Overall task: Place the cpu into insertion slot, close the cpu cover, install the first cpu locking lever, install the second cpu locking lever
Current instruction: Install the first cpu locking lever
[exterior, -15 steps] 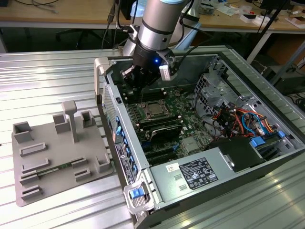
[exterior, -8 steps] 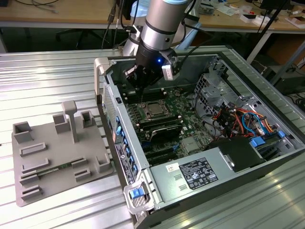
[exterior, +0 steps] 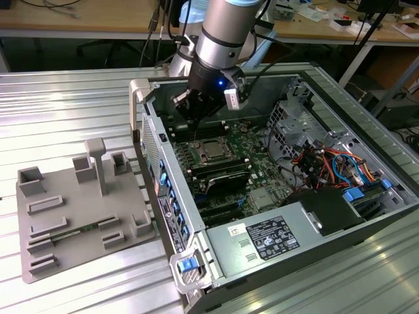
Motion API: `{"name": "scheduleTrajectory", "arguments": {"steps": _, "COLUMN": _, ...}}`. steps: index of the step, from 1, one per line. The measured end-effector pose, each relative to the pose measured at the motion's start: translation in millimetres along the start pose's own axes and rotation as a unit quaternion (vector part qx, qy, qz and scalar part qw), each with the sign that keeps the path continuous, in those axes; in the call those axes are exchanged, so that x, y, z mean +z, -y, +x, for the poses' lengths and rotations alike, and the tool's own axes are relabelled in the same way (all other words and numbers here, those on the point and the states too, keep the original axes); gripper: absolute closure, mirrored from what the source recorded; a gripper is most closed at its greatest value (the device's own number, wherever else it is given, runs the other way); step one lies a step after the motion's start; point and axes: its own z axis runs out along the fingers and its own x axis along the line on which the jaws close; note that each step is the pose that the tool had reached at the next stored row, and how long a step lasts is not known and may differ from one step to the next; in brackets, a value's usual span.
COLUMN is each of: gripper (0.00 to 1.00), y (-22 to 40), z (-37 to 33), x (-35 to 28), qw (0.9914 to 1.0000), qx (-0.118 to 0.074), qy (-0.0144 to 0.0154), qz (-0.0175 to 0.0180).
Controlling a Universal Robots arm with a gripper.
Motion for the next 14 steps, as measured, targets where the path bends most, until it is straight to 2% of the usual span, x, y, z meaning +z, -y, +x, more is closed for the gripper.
{"name": "scheduleTrajectory", "arguments": {"steps": 4, "gripper": 0.89, "y": -0.1, "z": -1.5, "x": 0.1, "qw": 1.00000, "qx": 0.000, "qy": 0.0000, "qz": 0.0000}}
{"name": "scheduleTrajectory", "arguments": {"steps": 6, "gripper": 0.89, "y": -0.6, "z": -5.5, "x": 0.2, "qw": 1.00000, "qx": 0.000, "qy": 0.0000, "qz": 0.0000}}
{"name": "scheduleTrajectory", "arguments": {"steps": 14, "gripper": 0.89, "y": -1.1, "z": -7.9, "x": 0.4, "qw": 1.00000, "qx": 0.000, "qy": 0.0000, "qz": 0.0000}}
